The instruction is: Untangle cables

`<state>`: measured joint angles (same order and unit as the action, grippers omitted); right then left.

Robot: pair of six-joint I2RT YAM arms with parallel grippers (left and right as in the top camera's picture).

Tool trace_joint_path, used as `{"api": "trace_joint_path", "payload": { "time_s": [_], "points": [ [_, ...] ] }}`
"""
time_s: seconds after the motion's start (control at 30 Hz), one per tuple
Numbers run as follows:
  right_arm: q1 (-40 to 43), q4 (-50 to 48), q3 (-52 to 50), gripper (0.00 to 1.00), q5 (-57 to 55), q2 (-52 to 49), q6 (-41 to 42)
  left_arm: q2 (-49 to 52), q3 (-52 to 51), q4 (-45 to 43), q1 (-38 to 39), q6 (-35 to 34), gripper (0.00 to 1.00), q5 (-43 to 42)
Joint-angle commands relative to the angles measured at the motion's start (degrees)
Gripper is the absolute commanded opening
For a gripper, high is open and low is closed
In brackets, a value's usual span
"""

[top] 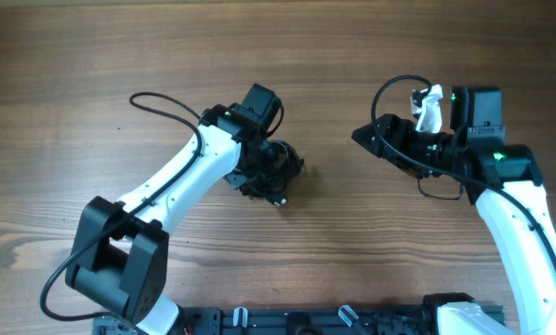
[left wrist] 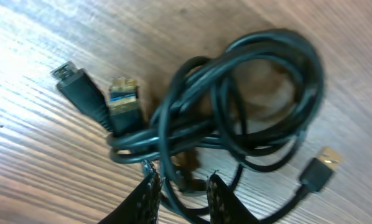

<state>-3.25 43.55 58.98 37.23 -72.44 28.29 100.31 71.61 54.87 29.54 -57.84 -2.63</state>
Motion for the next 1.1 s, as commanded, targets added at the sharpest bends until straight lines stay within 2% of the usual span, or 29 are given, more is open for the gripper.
{"api": "trace_joint_path", "payload": {
  "time_s": [0.0, 0.23, 0.43, 0.53, 0.6, 0.87, 0.97, 1.07],
  "points": [
    [-0.13, 0.02, 0.92, 0.89, -0.33, -0.22, 0.22, 0.24, -2.03, -1.11, -0.02, -1.4, 0.27, 0.79],
    [-0.13, 0.0, 0.92, 0.9, -0.33, -0.22, 0.22, 0.24, -6.19, -5.84, -0.02, -2.89, 0.28, 0.81],
    [-0.13, 0.02, 0.9, 0.9, -0.31, -0.22, 0.35, 0.24, -11.34, -14.99, -0.02, -3.04, 0.23, 0.76],
    [-0.13, -0.07, 0.52, 0.9, -0.33, -0.22, 0.39, 0.24, -14.38, -17.59, -0.02, -3.08, 0.16, 0.83],
    [-0.13, -0.17, 0.26, 0.9, -0.31, -0.44, 0.37, 0.24, -15.15, -18.6, -0.09, -3.06, 0.04, 0.85],
    [-0.5, -1.53, 0.26, 0.9, 1.03, -0.5, 2.19, -2.95, -10.78, -18.67, -0.31, -2.32, 0.04, 0.52],
    [-3.5, -4.92, 0.26, 0.9, 0.94, -1.11, 4.28, -7.17, -9.77, -18.82, -0.31, -10.16, 0.04, 0.13],
    [-7.19, -7.76, 0.26, 0.85, -0.61, -3.8, 8.5, -10.93, -9.77, -18.95, -0.46, -17.42, 0.04, 0.11]
  ]
}}
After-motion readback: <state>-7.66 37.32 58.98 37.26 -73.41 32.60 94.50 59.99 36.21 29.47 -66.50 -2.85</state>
